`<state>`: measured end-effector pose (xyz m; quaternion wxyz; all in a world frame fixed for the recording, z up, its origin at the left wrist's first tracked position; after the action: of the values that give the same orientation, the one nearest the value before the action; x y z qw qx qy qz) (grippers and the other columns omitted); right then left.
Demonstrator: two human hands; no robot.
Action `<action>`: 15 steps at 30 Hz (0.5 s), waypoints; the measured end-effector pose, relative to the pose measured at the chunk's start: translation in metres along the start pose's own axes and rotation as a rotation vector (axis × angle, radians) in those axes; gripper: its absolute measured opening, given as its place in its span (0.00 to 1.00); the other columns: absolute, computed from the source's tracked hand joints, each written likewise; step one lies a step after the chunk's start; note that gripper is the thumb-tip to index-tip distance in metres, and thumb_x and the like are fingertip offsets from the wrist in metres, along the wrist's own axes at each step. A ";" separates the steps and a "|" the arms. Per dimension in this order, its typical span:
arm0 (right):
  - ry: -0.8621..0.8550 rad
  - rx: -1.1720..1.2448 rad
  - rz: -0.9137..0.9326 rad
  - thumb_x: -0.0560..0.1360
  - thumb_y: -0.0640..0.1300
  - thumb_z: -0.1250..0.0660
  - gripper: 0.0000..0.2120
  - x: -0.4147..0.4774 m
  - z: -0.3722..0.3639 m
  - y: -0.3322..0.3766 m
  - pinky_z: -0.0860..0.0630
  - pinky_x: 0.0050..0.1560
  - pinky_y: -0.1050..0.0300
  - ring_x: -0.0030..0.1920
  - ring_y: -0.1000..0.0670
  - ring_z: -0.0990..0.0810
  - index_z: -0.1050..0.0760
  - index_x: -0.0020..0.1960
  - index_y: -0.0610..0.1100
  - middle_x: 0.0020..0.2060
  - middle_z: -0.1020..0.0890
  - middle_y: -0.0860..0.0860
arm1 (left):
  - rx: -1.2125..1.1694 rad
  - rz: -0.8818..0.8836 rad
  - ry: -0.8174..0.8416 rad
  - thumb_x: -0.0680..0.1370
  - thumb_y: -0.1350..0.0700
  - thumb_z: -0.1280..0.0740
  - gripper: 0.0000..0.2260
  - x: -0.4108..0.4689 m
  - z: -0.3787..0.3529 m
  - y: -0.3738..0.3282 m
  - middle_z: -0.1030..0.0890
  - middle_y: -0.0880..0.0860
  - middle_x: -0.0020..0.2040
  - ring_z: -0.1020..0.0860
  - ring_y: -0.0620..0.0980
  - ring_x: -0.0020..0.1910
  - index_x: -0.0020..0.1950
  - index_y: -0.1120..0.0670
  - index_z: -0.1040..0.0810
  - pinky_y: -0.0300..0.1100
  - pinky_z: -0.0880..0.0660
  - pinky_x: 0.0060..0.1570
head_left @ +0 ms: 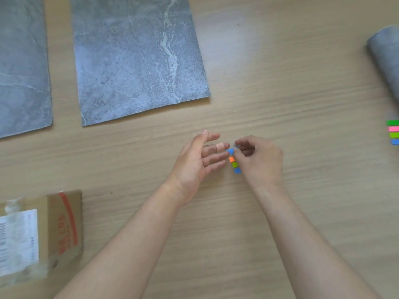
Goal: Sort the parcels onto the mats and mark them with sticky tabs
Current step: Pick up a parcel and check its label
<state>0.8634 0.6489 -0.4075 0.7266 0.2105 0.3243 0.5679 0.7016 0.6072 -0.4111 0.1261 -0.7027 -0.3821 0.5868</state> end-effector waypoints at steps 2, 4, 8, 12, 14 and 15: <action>0.012 0.003 0.002 0.71 0.39 0.26 0.09 -0.001 0.001 0.001 0.19 0.49 0.53 0.39 0.53 0.16 0.15 0.50 0.47 0.39 0.15 0.52 | 0.008 0.045 0.025 0.85 0.46 0.44 0.21 -0.001 -0.007 0.005 0.17 0.63 0.58 0.17 0.57 0.58 0.67 0.59 0.25 0.52 0.22 0.62; 0.027 0.022 0.001 0.71 0.38 0.26 0.10 0.000 0.001 0.001 0.19 0.50 0.52 0.39 0.53 0.17 0.15 0.51 0.47 0.40 0.15 0.52 | 0.013 0.092 0.041 0.84 0.45 0.44 0.21 -0.002 -0.012 0.011 0.18 0.63 0.59 0.18 0.57 0.59 0.68 0.59 0.25 0.52 0.24 0.65; 0.083 0.066 -0.004 0.73 0.37 0.26 0.13 0.002 -0.001 0.000 0.19 0.51 0.51 0.41 0.53 0.16 0.16 0.56 0.48 0.40 0.16 0.54 | -0.034 0.142 0.033 0.83 0.44 0.41 0.22 -0.006 -0.016 0.016 0.17 0.62 0.59 0.18 0.55 0.60 0.68 0.60 0.27 0.51 0.25 0.66; 0.055 0.136 -0.064 0.74 0.35 0.29 0.15 0.006 0.015 -0.010 0.20 0.50 0.60 0.40 0.55 0.17 0.17 0.58 0.48 0.41 0.17 0.56 | 0.022 0.149 0.045 0.82 0.43 0.39 0.25 -0.007 -0.021 0.019 0.19 0.61 0.62 0.20 0.53 0.63 0.71 0.60 0.30 0.47 0.25 0.67; -0.029 0.193 -0.125 0.73 0.35 0.29 0.14 0.007 0.032 -0.022 0.23 0.45 0.66 0.38 0.58 0.18 0.17 0.55 0.48 0.40 0.17 0.57 | 0.064 0.149 0.053 0.82 0.42 0.39 0.26 -0.008 -0.025 0.022 0.20 0.59 0.65 0.22 0.52 0.65 0.72 0.59 0.31 0.47 0.27 0.69; -0.091 0.242 -0.169 0.72 0.35 0.29 0.13 0.006 0.043 -0.030 0.24 0.43 0.67 0.37 0.59 0.19 0.17 0.54 0.48 0.39 0.17 0.57 | 0.082 0.143 0.059 0.82 0.42 0.40 0.26 -0.009 -0.027 0.023 0.21 0.58 0.66 0.23 0.51 0.66 0.73 0.58 0.32 0.46 0.28 0.69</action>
<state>0.9157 0.6493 -0.3991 0.7550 0.2942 0.3737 0.4514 0.7352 0.5930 -0.4117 0.1237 -0.7394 -0.3025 0.5886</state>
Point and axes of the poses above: each hand's wrist, its own x-axis towards the middle knuckle, its own z-axis out of the back of the hand, y = z × x, the point moved 10 cm from there along x, towards the middle knuckle
